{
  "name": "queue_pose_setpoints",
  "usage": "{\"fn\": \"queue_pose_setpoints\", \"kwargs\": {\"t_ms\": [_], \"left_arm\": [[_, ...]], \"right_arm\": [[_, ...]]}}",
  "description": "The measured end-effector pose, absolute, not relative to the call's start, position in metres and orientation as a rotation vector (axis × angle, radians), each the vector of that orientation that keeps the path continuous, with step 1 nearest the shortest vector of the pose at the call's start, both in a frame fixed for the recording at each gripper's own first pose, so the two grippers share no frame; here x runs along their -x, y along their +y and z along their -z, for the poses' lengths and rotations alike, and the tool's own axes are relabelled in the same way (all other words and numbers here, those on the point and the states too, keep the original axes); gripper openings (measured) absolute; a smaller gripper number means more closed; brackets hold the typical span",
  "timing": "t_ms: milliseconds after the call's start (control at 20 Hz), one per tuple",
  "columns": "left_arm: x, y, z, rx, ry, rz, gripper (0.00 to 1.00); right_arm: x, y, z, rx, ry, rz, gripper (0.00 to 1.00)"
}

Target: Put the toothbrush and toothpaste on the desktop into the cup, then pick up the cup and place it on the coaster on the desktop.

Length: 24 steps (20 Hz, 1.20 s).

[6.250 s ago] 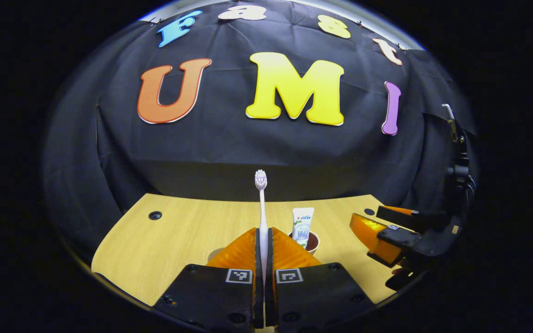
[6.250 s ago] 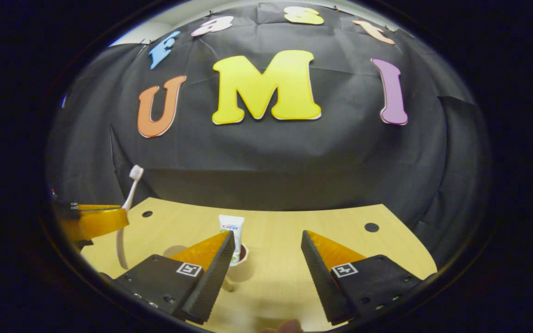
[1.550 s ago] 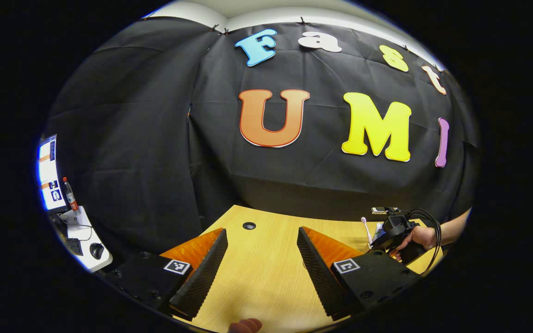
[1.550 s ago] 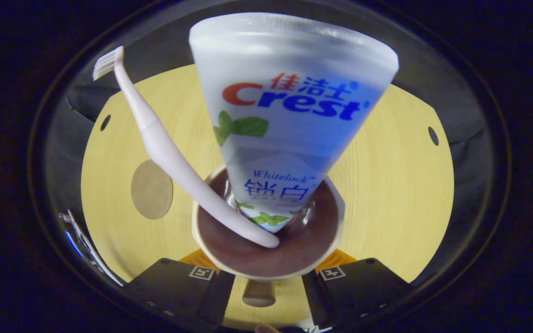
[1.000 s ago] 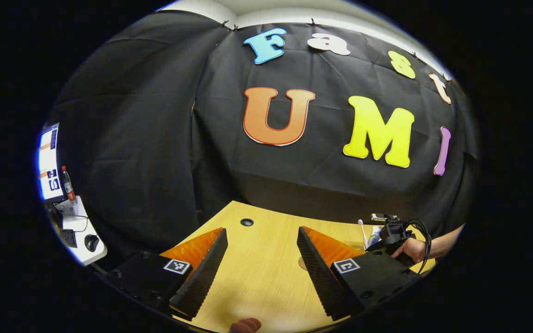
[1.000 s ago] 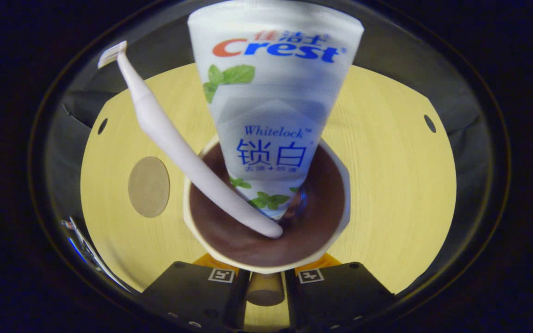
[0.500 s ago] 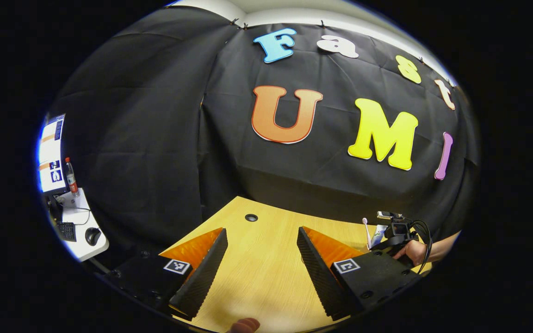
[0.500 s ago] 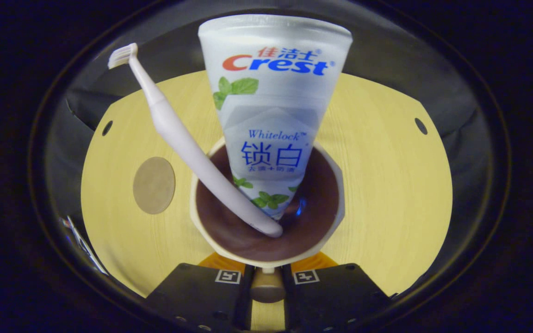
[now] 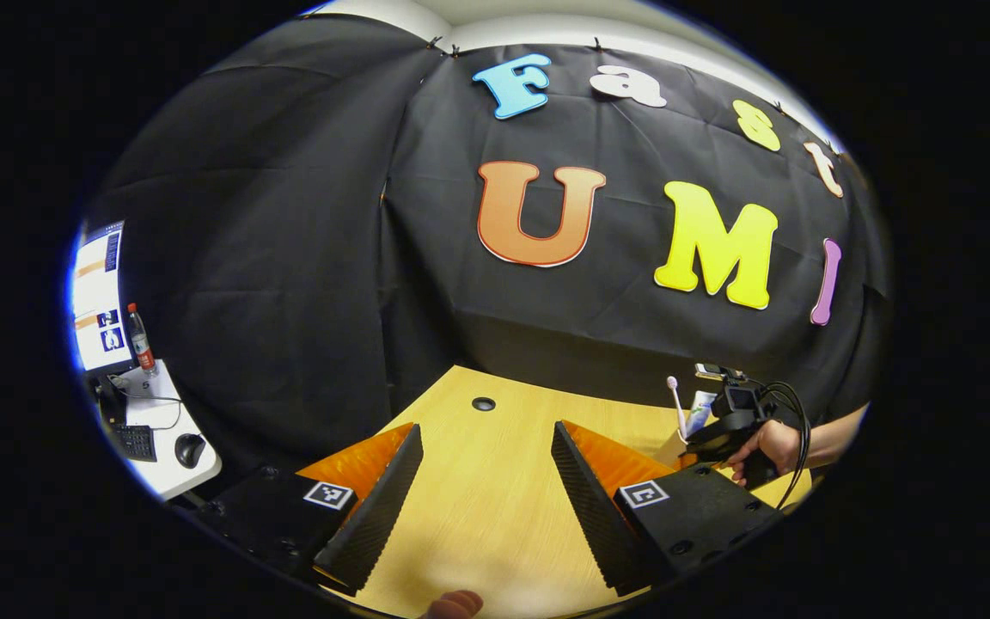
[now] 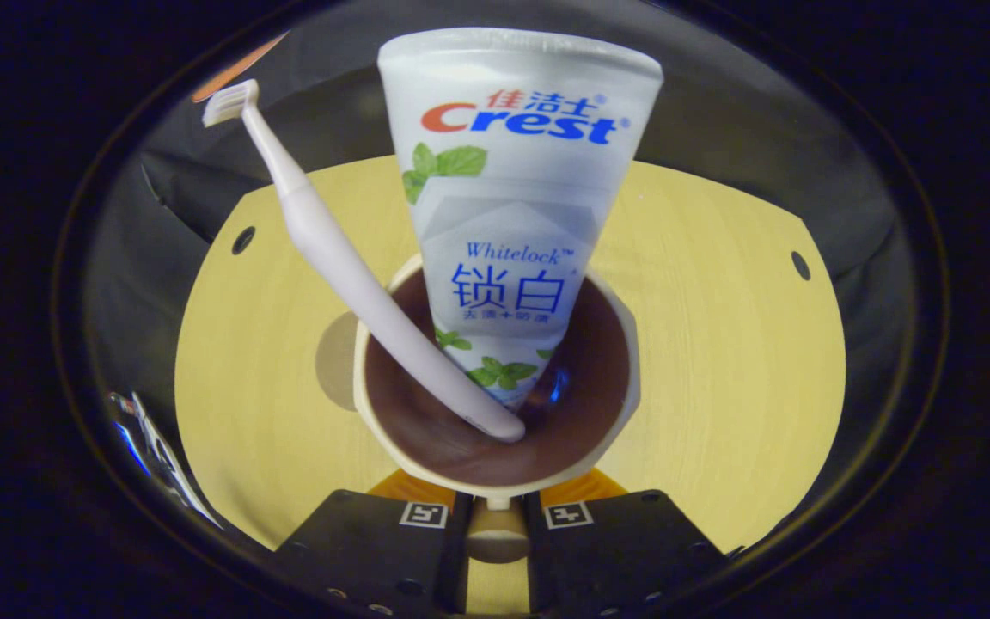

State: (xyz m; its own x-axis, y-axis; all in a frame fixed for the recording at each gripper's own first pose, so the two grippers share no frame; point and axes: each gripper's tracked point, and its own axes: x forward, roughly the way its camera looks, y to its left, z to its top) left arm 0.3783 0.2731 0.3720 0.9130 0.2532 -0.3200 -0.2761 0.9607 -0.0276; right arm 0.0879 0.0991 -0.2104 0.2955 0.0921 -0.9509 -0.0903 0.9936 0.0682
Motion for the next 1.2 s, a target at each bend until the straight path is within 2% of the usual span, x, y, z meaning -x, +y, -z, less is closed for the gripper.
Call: {"fn": "queue_pose_setpoints", "kwargs": {"t_ms": [450, 850, 1200], "left_arm": [[-0.358, 0.302, -0.382, 0.042, 0.314, -0.312, 0.96], [-0.352, 0.320, -0.375, 0.054, 0.330, -0.341, 0.96], [-0.356, 0.320, -0.372, 0.068, 0.340, -0.336, 0.96]], "right_arm": [[-0.103, 0.152, 0.237, 0.064, 1.288, -0.226, 0.25], [-0.093, 0.190, 0.244, 0.105, 1.318, -0.192, 0.25], [-0.097, 0.184, 0.244, 0.116, 1.321, -0.183, 0.26]]}}
